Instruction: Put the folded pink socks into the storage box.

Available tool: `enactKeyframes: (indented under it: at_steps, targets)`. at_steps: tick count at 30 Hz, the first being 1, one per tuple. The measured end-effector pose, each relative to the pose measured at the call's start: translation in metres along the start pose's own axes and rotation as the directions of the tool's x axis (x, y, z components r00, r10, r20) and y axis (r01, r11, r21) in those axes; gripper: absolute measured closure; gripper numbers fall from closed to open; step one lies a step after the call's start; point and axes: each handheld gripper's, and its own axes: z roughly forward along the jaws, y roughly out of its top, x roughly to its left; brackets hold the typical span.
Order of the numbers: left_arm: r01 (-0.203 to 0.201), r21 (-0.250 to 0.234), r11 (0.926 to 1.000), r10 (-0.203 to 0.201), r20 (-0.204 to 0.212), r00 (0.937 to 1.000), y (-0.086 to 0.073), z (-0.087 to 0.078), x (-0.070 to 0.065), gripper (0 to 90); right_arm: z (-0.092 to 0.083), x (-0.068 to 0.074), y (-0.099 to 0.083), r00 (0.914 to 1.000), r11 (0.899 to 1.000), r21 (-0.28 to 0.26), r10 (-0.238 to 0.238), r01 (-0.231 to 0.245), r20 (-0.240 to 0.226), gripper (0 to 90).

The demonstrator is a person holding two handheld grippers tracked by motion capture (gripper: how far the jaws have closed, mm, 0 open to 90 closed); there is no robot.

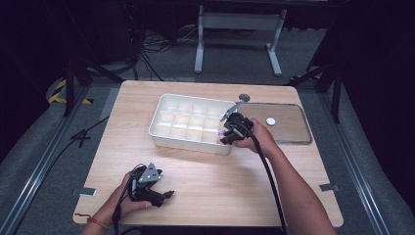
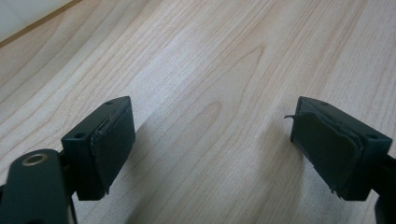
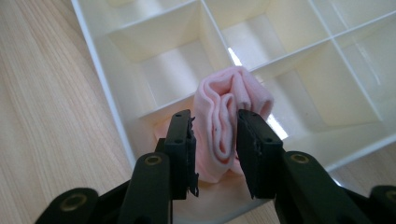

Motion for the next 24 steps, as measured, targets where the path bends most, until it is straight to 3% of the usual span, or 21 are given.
enactKeyframes:
  at_steps: [9, 24]
  targets:
    - [-0.002, 0.001, 1.0, 0.002, 0.0, 1.0, 0.0, 0.0, 0.0, 14.2, -0.012, 0.005, -0.001, 0.9998, 0.999, -0.042, -0.015, 0.015, 0.015, 65.3]
    - [-0.004, 0.003, 1.0, 0.004, -0.001, 1.0, 0.0, 0.0, 0.0, 14.1, -0.032, 0.012, -0.008, 0.9973, 0.994, -0.104, -0.03, 0.036, 0.067, 56.1]
